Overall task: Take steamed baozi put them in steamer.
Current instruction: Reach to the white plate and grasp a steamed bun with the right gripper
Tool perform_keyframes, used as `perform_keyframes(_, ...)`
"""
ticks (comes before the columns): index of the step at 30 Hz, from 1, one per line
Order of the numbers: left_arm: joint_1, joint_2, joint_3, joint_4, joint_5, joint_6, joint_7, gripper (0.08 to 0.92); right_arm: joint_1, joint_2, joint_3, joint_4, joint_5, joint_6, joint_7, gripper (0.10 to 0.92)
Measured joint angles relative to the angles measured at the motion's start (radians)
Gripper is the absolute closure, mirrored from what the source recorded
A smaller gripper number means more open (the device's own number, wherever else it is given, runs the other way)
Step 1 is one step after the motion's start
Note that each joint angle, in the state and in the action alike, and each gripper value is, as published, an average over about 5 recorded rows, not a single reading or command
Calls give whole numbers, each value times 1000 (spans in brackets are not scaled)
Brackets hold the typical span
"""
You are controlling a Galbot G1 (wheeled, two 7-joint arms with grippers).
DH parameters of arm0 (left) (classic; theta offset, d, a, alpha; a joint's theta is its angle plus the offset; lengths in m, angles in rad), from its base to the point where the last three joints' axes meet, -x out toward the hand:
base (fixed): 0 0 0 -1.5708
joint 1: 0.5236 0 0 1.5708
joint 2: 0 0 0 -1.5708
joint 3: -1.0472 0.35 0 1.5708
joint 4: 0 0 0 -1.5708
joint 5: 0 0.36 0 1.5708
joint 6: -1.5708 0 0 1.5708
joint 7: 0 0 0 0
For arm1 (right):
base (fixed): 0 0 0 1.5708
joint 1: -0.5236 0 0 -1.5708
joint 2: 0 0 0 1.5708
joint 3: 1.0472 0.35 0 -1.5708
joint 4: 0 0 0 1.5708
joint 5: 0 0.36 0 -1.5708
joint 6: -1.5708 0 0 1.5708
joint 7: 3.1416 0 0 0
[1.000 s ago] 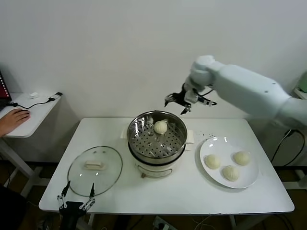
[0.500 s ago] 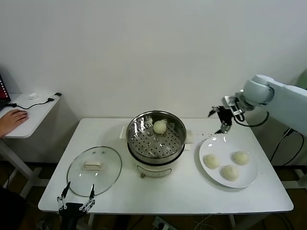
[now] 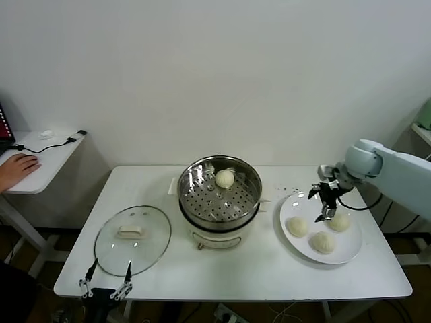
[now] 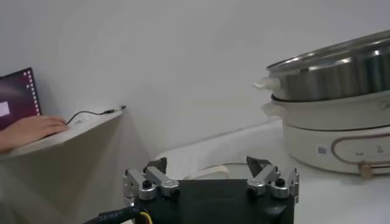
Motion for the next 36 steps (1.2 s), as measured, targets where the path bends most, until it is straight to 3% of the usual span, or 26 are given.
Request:
perform_keyframes(28, 5, 1, -8, 31, 2, -13, -2, 177, -211, 167, 153, -212, -91, 7, 4, 203)
perform_keyframes(31, 5, 1, -8, 32, 3, -14, -2, 177, -214, 171, 159, -220, -91, 8, 2, 226)
perform_keyframes(36, 6, 1, -9, 33, 3, -16, -1, 177, -213, 172, 164, -226, -89, 11, -5, 346)
